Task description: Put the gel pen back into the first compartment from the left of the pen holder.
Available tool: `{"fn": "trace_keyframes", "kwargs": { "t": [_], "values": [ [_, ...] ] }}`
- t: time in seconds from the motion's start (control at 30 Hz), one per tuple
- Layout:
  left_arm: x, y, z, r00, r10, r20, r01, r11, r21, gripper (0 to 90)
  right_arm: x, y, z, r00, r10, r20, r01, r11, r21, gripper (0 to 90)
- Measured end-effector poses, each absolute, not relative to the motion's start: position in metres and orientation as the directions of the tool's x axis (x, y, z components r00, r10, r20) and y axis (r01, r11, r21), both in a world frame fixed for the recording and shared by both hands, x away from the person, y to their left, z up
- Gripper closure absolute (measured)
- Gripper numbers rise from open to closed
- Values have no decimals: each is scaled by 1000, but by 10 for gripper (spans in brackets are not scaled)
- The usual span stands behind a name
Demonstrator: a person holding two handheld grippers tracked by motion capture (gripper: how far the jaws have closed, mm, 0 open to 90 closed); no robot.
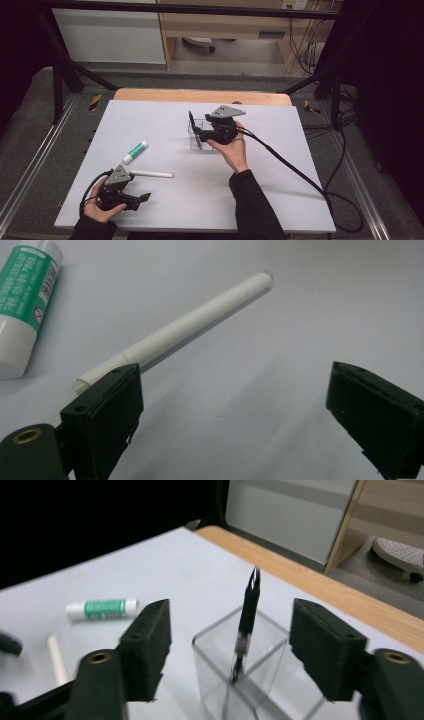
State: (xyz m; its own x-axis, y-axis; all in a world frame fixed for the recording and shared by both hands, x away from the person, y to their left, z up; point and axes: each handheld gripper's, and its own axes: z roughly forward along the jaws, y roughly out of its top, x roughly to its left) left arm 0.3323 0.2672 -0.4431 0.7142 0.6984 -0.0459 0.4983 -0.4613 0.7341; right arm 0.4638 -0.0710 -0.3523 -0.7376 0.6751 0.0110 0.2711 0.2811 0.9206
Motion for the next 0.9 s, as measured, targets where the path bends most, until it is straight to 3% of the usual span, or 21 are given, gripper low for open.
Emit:
{"fn": "trace_keyframes", "kwargs": {
  "t": [0.37,0.9],
  "values": [
    [332,267,-444,714,699,-41,500,-467,730,87,435,-99,-364,-752,657,45,360,353,863,88],
    [334,272,-442,707,706,-36,496,-459,737,177,408,-116,-392,-767,635,94,430,400,809,11]
  ]
}}
